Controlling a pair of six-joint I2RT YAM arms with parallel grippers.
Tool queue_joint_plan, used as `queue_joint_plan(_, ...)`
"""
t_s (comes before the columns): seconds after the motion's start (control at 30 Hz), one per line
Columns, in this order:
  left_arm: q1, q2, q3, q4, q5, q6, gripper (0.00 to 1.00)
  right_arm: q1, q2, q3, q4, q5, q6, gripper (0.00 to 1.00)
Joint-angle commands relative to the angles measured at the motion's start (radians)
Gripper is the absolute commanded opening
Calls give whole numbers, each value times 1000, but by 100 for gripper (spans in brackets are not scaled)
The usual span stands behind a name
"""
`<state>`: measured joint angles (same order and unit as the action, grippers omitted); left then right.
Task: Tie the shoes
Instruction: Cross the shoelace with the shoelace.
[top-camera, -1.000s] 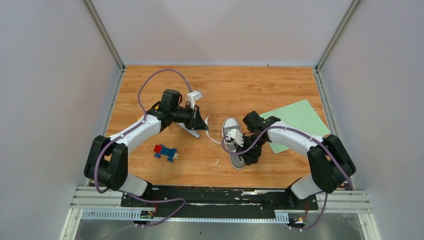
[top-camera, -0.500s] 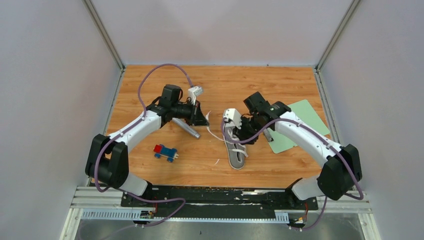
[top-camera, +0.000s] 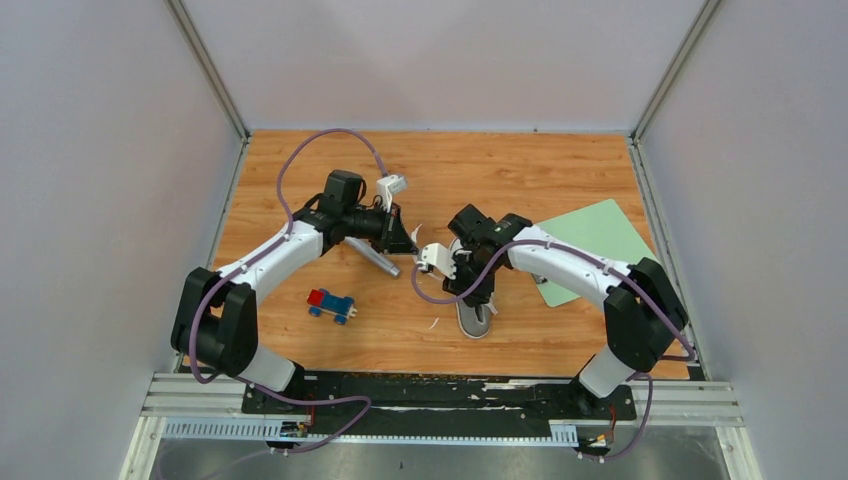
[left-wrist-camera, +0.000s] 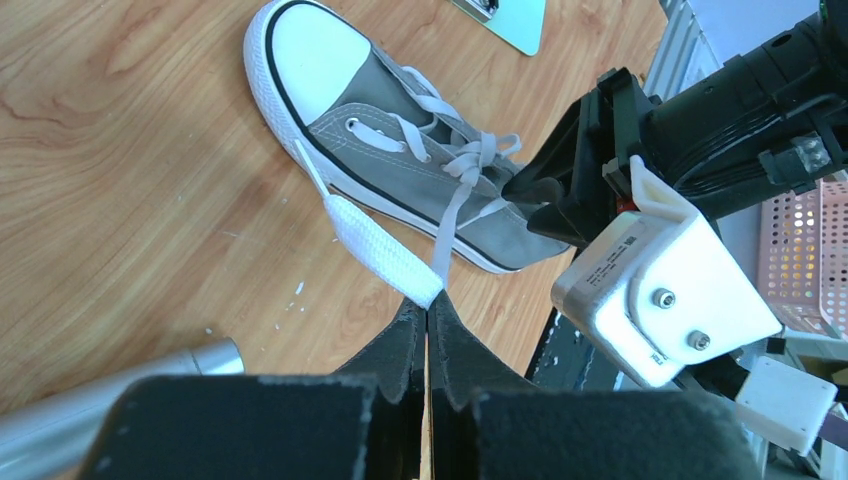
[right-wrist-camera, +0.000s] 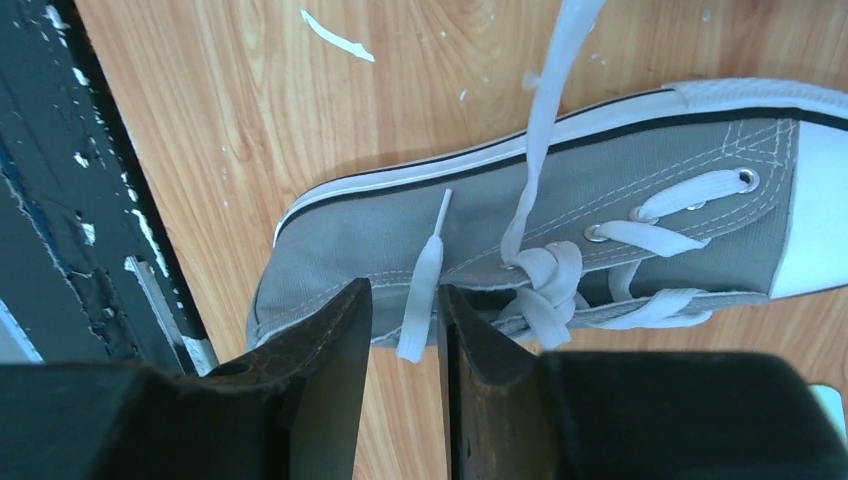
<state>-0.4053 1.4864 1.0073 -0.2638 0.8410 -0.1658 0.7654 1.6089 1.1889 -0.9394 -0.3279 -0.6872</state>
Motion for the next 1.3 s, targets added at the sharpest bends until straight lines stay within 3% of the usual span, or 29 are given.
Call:
queue_joint_plan(0.0, 0, -21, 0, 42, 28, 0, 0, 1, -19, -16, 45, 78, -36, 33)
queue_joint_plan(0.4, 0, -33, -12, 43, 29, -1, 0, 66, 1, -107, 108, 192, -83, 33)
queue_joint_plan(0.67, 0, -31, -4, 52, 30, -6, 0, 140, -85, -188, 213, 300, -126, 0)
queue_joint_plan(0.77, 0, -33, 0, 51, 29, -1, 0, 143, -155, -109, 178, 238, -94, 0)
queue_joint_plan(0.9, 0, -33, 18, 32, 24, 22, 0, 101, -131, 54, 87, 108, 24, 0)
queue_joint_plan(1.13, 0, 30, 259, -322, 15, 301, 0, 55, -46, 250, 105, -76, 125, 0)
queue_joint_plan(1.27, 0, 38, 301, -339, 33, 323, 0, -24, -43, 338, 127, -162, 192, 0)
